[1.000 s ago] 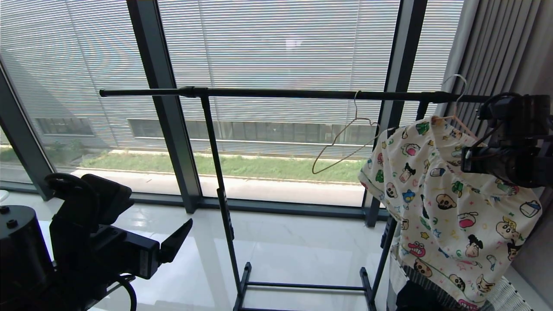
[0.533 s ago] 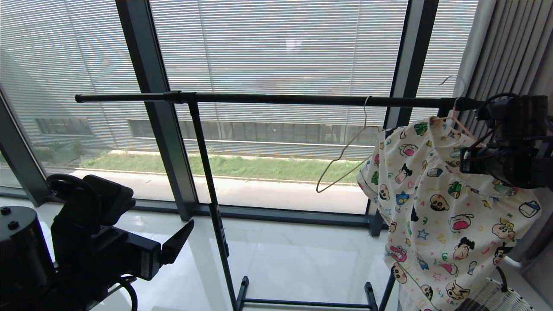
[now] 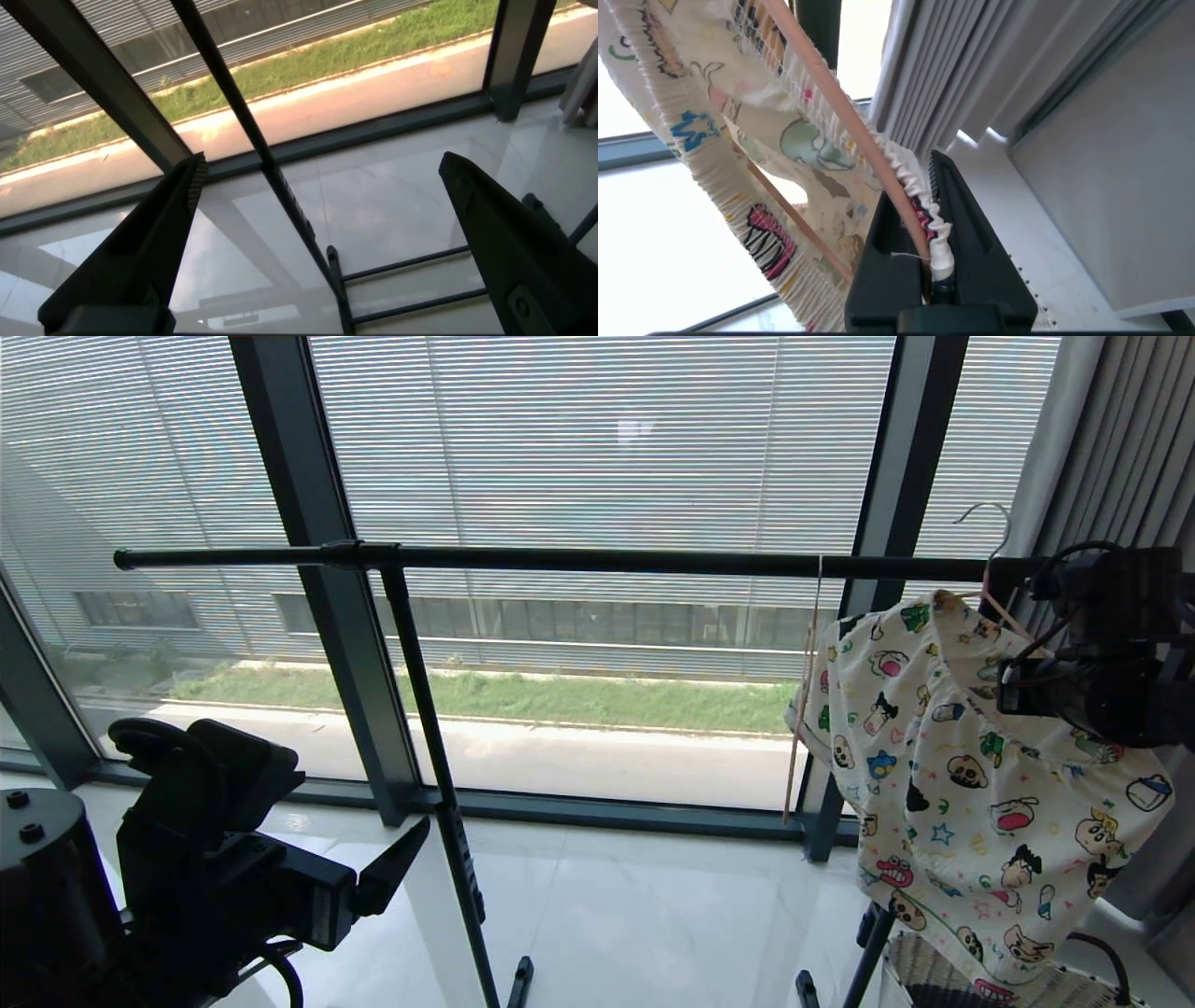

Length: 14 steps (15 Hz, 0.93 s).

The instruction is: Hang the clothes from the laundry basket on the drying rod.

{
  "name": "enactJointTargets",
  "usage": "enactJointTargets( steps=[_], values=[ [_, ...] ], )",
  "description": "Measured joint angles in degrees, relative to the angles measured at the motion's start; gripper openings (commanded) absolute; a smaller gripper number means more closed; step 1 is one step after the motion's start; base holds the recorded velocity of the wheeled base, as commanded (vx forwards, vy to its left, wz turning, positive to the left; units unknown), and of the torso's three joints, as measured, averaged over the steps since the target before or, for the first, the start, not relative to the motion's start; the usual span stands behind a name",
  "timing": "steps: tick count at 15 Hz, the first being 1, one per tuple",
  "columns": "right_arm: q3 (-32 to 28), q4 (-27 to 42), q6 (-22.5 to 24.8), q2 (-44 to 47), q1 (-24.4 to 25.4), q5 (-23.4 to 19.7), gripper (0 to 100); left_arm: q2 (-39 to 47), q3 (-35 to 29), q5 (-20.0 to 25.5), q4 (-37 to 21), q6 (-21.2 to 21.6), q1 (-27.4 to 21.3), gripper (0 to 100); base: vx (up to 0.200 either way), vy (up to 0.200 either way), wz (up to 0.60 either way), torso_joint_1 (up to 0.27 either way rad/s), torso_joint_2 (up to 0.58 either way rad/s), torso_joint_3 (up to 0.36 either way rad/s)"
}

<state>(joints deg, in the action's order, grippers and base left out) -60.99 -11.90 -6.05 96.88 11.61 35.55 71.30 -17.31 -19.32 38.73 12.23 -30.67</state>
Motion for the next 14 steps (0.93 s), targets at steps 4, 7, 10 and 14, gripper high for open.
enactJointTargets(
  steps=[4,7,10,14],
  values=[
    [0.46,0.05,-0.02,0.44,-0.37,1.65,0,0.24,0.06,0.00,0.00,-0.09,-0.17,100,0.000,0.000,0.00,0.000,0.00,0.000],
    [1.26,-0.04,-0.27,1.19,-0.45,2.39,0,0.26,0.06,0.00,0.00,-0.11,-0.17,100,0.000,0.000,0.00,0.000,0.00,0.000],
    [1.29,-0.04,-0.22,2.55,-0.48,4.19,0,0.28,0.09,0.00,0.00,-0.11,-0.17,100,0.000,0.000,0.00,0.000,0.00,0.000],
    [1.16,-0.04,-0.20,3.78,-0.48,4.46,0,0.26,0.15,-0.07,0.00,-0.11,-0.15,100,0.000,0.000,0.00,0.000,0.00,0.000]
  ],
)
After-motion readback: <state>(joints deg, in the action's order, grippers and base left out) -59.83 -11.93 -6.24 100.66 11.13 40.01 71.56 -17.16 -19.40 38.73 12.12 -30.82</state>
